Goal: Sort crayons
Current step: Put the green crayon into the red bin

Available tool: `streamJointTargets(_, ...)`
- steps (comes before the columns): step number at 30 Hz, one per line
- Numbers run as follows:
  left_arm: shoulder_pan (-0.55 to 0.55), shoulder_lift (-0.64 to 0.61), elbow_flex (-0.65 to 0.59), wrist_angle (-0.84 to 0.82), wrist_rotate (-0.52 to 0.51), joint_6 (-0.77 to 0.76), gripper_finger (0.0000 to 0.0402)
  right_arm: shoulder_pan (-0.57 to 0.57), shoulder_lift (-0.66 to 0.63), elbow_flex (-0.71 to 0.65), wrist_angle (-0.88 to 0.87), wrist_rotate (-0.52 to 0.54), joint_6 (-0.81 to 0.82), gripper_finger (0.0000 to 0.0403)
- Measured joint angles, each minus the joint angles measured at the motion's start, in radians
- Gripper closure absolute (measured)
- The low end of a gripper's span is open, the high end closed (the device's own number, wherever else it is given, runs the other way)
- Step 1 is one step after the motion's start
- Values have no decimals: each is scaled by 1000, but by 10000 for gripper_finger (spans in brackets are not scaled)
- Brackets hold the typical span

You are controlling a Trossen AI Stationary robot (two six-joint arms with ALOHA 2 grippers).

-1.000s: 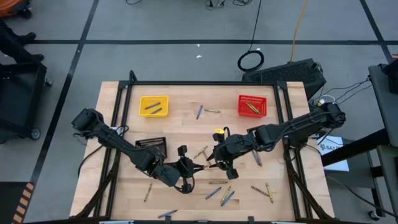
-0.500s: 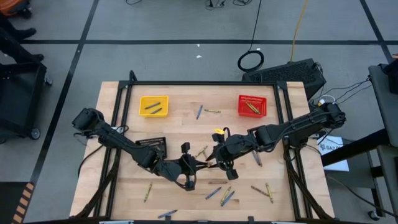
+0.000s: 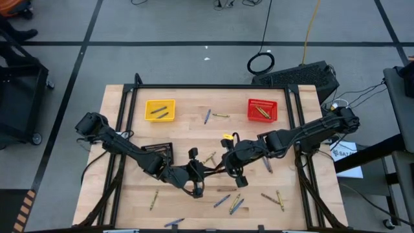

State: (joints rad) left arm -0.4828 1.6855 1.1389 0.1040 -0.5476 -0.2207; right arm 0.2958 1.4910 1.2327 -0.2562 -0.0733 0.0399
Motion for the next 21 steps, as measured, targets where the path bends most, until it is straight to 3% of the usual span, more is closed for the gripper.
streamJointTargets(3, 2, 0, 0, -2, 0, -2, 401, 0, 3, 0, 0, 1, -1, 395)
streamJointTargets(10, 6, 1, -1, -21, 1, -1, 399, 0, 24, 0, 0, 2, 13, 398)
streamJointTargets(21, 14, 1, 0, -38, 1, 2, 333, 0, 23, 0, -17, 2, 28, 401)
